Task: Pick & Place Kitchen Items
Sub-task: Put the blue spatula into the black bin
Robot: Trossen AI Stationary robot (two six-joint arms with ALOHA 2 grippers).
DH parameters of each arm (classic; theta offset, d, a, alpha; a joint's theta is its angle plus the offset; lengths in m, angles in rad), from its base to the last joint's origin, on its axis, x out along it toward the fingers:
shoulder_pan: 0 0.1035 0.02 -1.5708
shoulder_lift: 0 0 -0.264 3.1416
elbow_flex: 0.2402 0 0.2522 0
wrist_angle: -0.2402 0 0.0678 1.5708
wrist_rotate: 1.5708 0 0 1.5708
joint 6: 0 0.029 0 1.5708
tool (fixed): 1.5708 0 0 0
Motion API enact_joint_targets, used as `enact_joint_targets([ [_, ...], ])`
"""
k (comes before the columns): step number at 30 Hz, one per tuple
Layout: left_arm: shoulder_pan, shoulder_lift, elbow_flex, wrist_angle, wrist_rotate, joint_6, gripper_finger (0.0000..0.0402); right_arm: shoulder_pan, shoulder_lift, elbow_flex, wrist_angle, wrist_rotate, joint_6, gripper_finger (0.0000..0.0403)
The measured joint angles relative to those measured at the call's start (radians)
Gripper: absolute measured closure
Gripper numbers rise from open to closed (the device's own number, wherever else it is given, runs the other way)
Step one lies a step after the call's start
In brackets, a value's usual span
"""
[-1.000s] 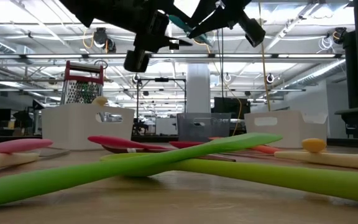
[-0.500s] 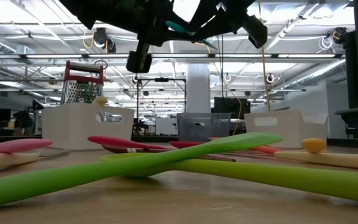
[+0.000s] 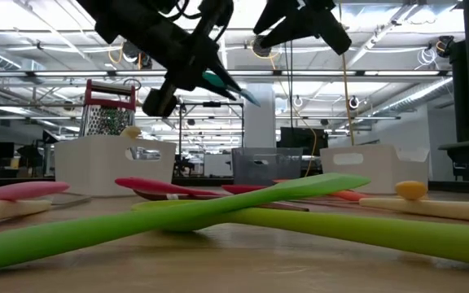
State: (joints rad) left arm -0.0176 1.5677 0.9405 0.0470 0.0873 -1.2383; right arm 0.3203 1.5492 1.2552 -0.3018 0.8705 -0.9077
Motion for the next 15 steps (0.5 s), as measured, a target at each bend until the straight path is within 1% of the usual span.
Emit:
enact_joint_targets([
  [3, 0.02, 0.0, 0.0, 0.012, -0.026, -0.014, 0.0384, 0.017, -0.002, 0.0, -0.1, 0.044, 0.088, 0.0274],
  [6, 0.046, 0.0, 0.0, 0.031, -0.037, -0.029, 0.0384, 0.026, -0.008, 0.0, -0.233, 0.036, 0.238, 0.028],
  [10, 0.09, -0.001, 0.0, 0.091, -0.036, -0.028, 0.0384, 0.026, -0.023, -0.003, -0.42, -0.045, 0.449, 0.0296],
  [15, 0.153, -0.001, 0.001, 0.181, -0.023, -0.047, 0.0384, 0.007, -0.062, -0.002, -0.524, -0.114, 0.62, 0.0319],
])
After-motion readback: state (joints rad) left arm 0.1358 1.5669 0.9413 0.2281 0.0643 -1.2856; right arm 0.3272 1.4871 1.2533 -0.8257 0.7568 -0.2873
